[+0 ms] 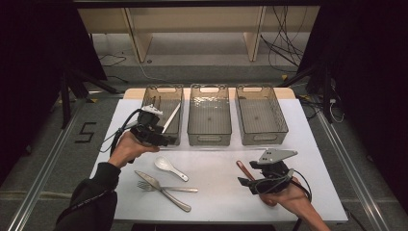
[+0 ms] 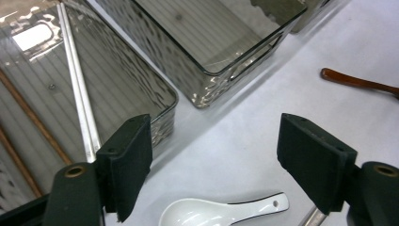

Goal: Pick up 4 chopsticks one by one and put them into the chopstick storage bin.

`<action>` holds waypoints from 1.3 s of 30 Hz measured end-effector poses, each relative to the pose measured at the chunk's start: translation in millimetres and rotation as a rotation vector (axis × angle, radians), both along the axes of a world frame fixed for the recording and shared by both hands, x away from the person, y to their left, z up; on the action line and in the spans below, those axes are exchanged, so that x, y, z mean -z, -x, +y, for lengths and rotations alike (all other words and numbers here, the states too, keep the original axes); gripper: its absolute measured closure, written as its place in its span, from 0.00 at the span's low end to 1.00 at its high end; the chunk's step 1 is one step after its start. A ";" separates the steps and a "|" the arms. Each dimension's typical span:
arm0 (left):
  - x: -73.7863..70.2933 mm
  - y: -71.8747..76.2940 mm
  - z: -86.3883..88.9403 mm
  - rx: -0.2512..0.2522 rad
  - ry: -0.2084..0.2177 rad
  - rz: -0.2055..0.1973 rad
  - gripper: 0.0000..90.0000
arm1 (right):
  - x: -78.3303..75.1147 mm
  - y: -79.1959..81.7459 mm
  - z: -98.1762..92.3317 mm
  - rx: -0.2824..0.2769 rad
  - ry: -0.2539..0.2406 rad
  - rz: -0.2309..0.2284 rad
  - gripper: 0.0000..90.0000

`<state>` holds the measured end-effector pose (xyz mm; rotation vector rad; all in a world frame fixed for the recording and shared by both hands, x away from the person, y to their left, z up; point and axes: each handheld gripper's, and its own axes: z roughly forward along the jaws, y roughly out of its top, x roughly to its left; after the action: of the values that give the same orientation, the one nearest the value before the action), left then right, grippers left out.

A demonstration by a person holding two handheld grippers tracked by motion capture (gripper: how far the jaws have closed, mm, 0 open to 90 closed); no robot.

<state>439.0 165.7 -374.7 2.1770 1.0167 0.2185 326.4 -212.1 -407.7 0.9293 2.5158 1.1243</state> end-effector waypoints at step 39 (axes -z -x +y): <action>20.3 52.4 -11.5 0.125 0.031 -0.005 0.20 | 5.3 -5.5 -6.0 0.041 0.028 0.035 0.35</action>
<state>386.5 154.2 -395.0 2.2012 0.8722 0.1492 331.9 -218.1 -413.0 0.9968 2.5210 1.0677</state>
